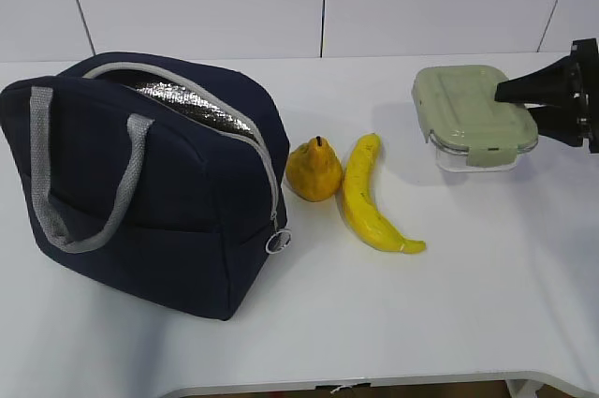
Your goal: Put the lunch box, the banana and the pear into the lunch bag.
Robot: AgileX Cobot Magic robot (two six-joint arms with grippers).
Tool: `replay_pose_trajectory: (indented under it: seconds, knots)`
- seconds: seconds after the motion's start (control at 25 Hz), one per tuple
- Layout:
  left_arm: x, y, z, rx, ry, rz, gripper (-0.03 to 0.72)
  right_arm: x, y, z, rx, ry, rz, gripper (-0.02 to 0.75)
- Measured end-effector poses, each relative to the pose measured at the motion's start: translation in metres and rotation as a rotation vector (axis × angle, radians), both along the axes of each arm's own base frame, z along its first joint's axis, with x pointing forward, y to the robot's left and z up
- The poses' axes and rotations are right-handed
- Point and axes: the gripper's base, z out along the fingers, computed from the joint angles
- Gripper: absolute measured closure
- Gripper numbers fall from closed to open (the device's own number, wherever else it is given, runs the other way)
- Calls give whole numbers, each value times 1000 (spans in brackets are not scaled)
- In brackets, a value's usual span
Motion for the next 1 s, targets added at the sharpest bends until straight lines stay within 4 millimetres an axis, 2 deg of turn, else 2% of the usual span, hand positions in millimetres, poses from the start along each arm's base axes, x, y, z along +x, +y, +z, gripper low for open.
replay_pose_trajectory:
  seconds: [0.2,0.36,0.64,1.0]
  knots:
    - [18,-3,-3,185,-45,-113,383,-1,1,9,13,6,-12,344]
    - [30,-9,-2,269,-119,-226,383,5,-2,20,16,-1,-21,344]
    - [55,-16,-6,300,-157,-331,383,19,-6,48,10,-31,-30,344]
    - [87,-18,-15,301,-121,-358,383,33,29,81,2,-70,73,344]
